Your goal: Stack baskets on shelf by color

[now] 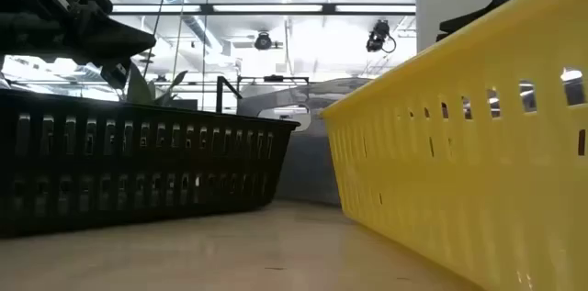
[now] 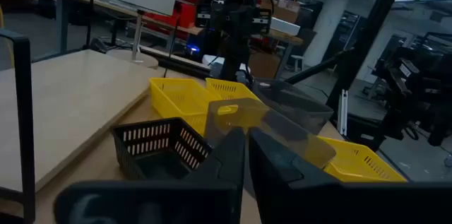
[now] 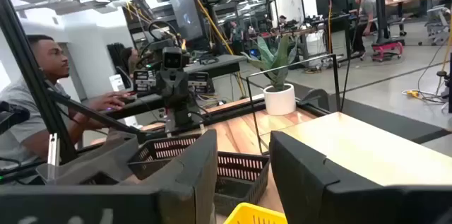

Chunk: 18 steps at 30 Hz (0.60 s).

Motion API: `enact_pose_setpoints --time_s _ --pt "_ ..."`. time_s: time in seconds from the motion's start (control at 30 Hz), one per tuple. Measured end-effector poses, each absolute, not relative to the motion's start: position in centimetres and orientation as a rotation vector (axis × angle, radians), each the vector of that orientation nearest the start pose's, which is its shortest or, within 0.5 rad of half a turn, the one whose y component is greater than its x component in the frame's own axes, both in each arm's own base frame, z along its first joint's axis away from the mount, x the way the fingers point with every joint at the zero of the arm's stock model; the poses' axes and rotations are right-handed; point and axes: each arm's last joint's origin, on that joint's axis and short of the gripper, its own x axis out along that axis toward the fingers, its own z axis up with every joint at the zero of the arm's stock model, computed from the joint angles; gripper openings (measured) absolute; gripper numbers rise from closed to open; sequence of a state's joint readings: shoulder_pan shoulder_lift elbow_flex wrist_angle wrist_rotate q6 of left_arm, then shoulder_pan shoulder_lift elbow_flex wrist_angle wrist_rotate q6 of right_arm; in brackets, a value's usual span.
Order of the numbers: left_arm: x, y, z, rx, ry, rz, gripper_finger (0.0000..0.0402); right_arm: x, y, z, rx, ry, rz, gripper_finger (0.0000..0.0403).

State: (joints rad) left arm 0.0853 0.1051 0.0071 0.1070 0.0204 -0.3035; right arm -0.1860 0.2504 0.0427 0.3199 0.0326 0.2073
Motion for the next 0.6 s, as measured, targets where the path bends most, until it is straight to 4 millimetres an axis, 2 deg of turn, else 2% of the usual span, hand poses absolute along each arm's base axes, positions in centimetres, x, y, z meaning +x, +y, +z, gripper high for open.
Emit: enact_pose_setpoints --time_s 0.6 --pt "10.35 0.83 16.77 -0.303 -0.018 0.063 0.0029 11.03 -2.17 18.79 0.198 -0.134 -0.206 0.0135"
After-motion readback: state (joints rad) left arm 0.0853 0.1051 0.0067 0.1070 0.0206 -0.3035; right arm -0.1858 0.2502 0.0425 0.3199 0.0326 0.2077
